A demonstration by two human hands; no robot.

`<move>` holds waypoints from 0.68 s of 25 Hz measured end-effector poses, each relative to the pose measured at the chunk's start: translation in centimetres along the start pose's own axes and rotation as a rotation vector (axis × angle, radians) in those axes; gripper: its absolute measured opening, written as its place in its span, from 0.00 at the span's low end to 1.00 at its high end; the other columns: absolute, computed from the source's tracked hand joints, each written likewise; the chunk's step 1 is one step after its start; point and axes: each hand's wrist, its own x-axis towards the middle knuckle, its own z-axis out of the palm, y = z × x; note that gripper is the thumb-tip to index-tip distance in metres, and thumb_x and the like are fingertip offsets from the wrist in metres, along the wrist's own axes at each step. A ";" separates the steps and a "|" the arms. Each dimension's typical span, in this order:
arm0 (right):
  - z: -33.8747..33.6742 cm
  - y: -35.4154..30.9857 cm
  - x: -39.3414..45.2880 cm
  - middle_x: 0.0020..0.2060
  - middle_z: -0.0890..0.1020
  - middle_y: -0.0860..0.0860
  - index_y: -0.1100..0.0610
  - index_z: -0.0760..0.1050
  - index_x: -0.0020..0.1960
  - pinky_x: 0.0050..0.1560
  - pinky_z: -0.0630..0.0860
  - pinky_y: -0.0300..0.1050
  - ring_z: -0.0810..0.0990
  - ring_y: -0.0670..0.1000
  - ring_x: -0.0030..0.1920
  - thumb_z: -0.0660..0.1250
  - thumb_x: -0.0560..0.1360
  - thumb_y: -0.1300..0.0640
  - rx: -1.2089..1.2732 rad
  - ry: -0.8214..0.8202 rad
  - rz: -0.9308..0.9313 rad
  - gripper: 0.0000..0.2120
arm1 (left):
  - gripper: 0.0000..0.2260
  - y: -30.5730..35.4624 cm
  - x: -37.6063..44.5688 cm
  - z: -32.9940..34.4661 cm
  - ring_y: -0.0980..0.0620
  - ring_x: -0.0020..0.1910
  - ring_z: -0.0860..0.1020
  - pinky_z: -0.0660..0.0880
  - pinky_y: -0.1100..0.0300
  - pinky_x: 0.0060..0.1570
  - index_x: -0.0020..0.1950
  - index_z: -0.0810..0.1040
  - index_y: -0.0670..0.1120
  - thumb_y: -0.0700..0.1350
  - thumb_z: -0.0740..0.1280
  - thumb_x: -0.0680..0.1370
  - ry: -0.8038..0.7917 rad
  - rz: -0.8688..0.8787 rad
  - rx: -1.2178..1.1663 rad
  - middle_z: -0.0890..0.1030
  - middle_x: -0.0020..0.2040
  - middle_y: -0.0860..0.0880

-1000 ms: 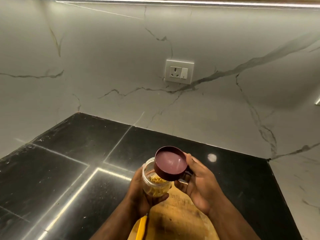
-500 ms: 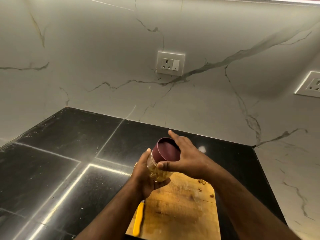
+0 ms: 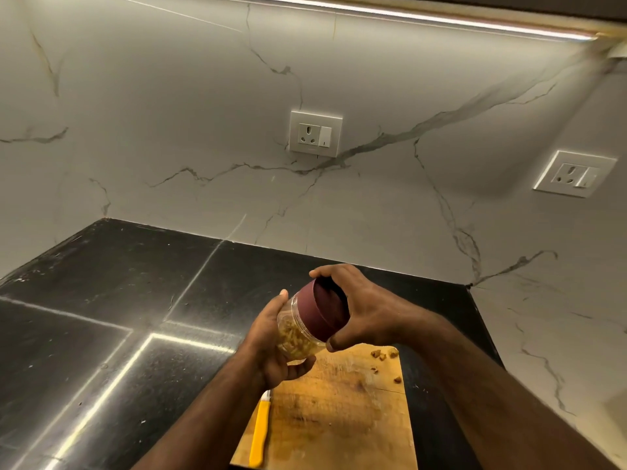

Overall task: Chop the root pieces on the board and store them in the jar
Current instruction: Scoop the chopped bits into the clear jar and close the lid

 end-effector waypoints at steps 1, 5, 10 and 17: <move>0.1 -0.1 -0.2 0.67 0.59 0.41 0.40 0.56 0.72 0.55 0.80 0.43 0.65 0.49 0.66 0.81 0.63 0.58 -0.033 0.011 -0.019 0.48 | 0.31 0.0 0.0 0.0 0.41 0.49 0.82 0.79 0.50 0.42 0.62 0.81 0.44 0.69 0.62 0.77 0.003 -0.007 -0.009 0.85 0.54 0.37; 0.0 -0.2 -0.6 0.68 0.60 0.42 0.40 0.57 0.72 0.55 0.79 0.42 0.65 0.49 0.66 0.81 0.63 0.57 -0.098 0.008 -0.041 0.47 | 0.31 -0.2 0.0 0.1 0.41 0.48 0.82 0.80 0.50 0.42 0.62 0.80 0.44 0.69 0.63 0.76 0.012 -0.005 0.030 0.85 0.54 0.37; 0.2 -0.3 -0.9 0.71 0.69 0.50 0.47 0.54 0.76 0.58 0.75 0.44 0.72 0.52 0.65 0.66 0.67 0.29 -0.050 0.036 0.208 0.45 | 0.29 -0.1 -0.1 0.3 0.39 0.55 0.82 0.80 0.50 0.44 0.62 0.80 0.46 0.69 0.63 0.76 0.004 0.047 0.046 0.84 0.56 0.38; 0.0 0.4 -1.3 0.72 0.66 0.47 0.38 0.47 0.78 0.54 0.72 0.37 0.69 0.50 0.70 0.78 0.67 0.44 0.093 0.007 0.081 0.51 | 0.30 -0.7 0.1 -0.3 0.40 0.51 0.82 0.80 0.52 0.41 0.62 0.81 0.45 0.69 0.63 0.76 0.042 0.026 0.059 0.85 0.55 0.37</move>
